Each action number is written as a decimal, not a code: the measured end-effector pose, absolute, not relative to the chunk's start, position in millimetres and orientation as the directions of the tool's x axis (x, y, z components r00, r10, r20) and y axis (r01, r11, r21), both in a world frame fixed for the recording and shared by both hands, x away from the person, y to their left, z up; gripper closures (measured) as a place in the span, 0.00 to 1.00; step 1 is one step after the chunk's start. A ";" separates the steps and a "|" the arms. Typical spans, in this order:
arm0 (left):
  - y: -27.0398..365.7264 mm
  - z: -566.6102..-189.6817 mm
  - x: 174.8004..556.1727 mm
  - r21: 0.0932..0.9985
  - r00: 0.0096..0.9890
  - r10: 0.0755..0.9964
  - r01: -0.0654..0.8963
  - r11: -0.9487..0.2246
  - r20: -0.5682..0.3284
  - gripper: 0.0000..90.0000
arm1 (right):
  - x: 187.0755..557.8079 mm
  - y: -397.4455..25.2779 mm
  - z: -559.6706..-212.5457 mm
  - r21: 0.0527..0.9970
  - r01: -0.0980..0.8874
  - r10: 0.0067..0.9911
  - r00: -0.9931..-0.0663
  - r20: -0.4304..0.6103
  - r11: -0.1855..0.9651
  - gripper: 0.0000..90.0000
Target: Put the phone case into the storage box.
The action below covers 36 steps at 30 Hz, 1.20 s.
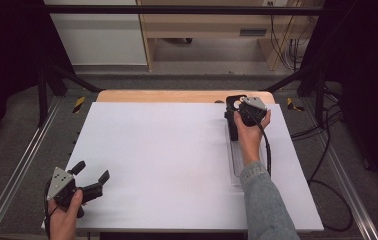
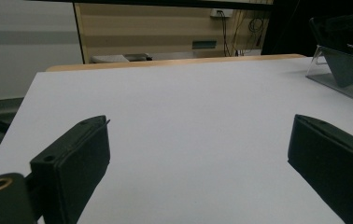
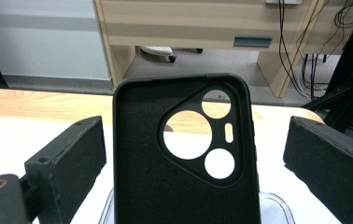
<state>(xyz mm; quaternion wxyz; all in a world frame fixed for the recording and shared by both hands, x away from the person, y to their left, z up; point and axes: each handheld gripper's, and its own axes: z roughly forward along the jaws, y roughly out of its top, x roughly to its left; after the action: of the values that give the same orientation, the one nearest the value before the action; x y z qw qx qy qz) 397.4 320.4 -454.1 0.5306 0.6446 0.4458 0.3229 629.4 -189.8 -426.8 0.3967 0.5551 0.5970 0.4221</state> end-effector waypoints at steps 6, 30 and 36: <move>320.6 -454.0 397.2 0.972 0.393 0.918 0.231 -0.037 -0.058 0.06 | 627.7 -191.2 -422.8 0.947 0.319 0.998 -0.066 -0.003 0.024 0.07; 321.1 -453.7 396.9 0.973 0.391 0.919 0.227 -0.037 -0.056 0.06 | 621.9 -191.0 -415.0 0.951 0.309 0.997 -0.080 0.007 0.018 0.06; 320.8 -453.7 397.0 0.973 0.392 0.918 0.226 -0.038 -0.055 0.06 | 619.7 -192.0 -412.0 0.952 0.306 0.996 -0.091 0.017 0.012 0.05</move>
<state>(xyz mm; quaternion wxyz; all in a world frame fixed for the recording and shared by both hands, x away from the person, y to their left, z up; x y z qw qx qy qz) 397.0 320.8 -453.7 0.5317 0.6428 0.4452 0.3254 619.7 -192.0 -412.0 0.3922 0.5482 0.5934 0.4399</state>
